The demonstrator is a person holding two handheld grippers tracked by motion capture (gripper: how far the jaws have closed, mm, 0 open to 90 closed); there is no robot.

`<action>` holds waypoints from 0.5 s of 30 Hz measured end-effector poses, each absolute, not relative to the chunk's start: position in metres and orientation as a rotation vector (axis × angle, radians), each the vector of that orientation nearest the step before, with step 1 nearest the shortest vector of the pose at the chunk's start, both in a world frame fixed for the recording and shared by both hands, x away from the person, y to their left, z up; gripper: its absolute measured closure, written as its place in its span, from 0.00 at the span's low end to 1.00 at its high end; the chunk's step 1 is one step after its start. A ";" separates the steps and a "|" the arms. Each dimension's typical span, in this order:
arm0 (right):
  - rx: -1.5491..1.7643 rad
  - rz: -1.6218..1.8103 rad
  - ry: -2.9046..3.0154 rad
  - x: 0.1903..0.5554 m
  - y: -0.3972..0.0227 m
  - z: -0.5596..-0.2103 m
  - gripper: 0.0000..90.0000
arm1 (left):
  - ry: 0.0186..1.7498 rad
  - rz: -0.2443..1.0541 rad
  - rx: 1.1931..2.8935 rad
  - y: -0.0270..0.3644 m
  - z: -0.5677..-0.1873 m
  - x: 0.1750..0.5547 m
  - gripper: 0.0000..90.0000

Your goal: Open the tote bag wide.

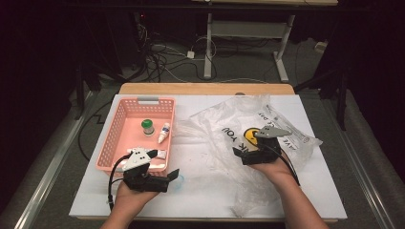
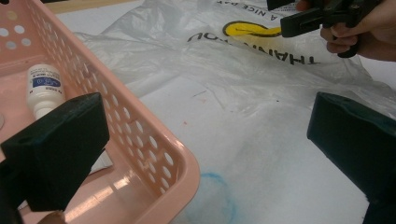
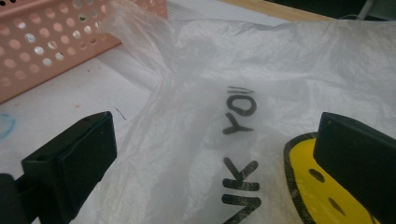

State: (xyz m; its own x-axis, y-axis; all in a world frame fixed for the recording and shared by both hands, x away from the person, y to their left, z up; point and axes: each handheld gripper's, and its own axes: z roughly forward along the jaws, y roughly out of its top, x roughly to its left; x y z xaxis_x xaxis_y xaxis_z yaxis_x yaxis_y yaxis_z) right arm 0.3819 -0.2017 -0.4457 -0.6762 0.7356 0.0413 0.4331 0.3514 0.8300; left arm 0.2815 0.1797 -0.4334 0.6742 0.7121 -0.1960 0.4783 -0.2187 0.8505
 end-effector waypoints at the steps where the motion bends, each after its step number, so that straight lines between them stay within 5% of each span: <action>1: 1.040 1.256 2.281 0.382 -0.201 -0.446 0.00 | 0.938 0.287 1.875 0.180 -0.433 0.282 0.00; 7: 1.025 1.216 2.361 0.380 -0.195 -0.454 0.02 | 0.937 0.278 1.884 0.181 -0.432 0.281 0.00; 15: 0.965 1.179 2.477 0.373 -0.180 -0.463 0.22 | 0.933 0.307 1.871 0.181 -0.432 0.279 0.00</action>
